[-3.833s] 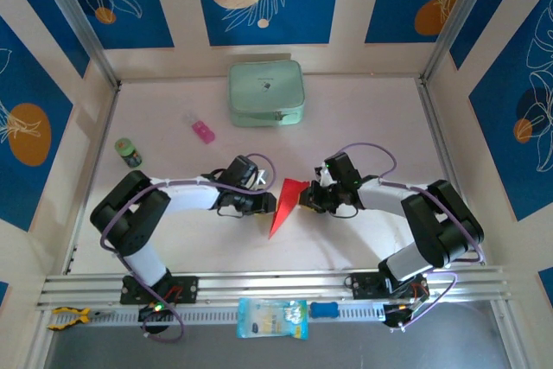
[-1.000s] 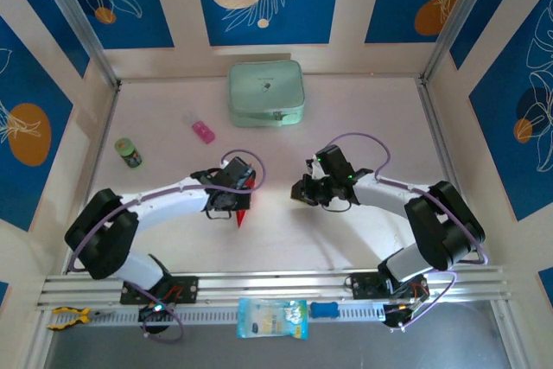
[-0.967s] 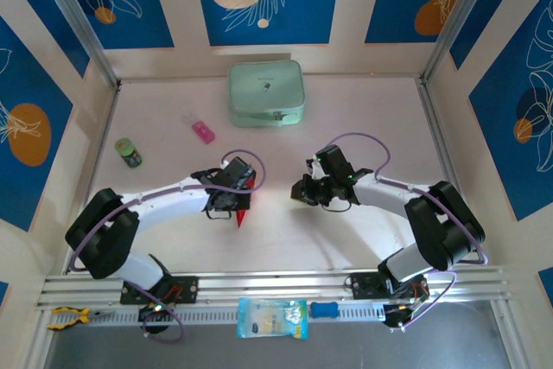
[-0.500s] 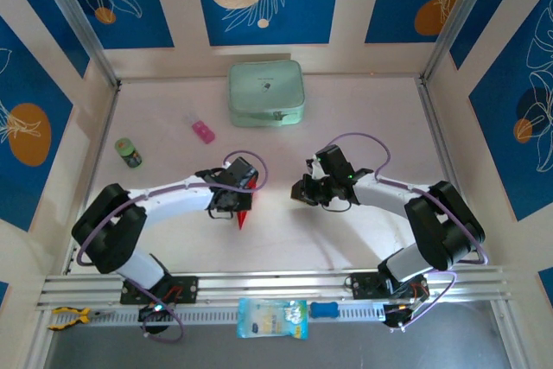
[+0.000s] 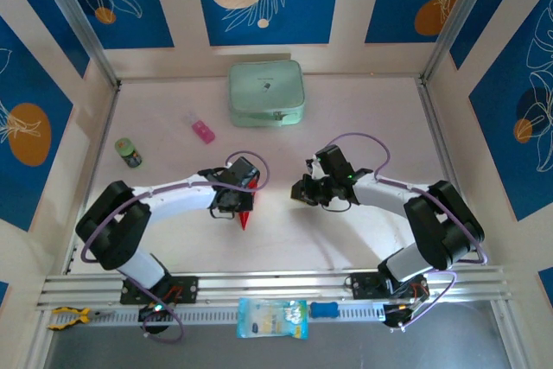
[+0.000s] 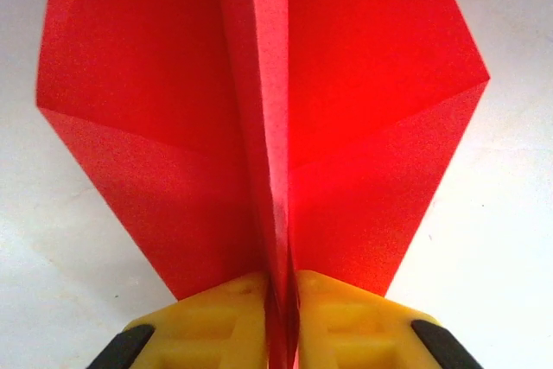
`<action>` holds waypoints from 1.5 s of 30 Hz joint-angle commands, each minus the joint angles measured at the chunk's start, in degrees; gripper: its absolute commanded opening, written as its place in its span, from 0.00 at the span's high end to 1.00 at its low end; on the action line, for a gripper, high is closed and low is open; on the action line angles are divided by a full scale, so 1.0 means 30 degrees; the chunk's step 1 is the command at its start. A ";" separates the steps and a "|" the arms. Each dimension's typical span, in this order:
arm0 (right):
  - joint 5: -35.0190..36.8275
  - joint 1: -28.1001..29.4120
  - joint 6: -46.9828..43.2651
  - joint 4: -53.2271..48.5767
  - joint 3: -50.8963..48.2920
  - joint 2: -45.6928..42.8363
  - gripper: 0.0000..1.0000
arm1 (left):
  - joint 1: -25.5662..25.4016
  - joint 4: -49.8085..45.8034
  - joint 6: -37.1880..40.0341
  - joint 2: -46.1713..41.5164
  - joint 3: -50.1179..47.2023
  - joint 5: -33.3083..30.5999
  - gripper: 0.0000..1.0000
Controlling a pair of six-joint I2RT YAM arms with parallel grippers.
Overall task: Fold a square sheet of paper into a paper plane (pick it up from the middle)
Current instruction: Move the paper plane to the center of the table.
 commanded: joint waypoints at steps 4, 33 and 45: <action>-0.0197 0.0029 -0.0024 -0.0143 -0.0013 0.0234 0.85 | -0.0167 -0.0524 0.0295 0.0519 0.0662 0.0424 0.84; -0.0206 -0.0091 -0.0078 -0.0332 0.0054 0.0201 0.86 | -0.0271 -0.0898 0.0661 0.1672 0.0925 0.0137 0.80; -0.0137 -0.0305 -0.0159 -0.0373 -0.0146 -0.0233 0.85 | -0.1494 -0.1490 0.0043 0.3053 0.1476 -0.0702 0.74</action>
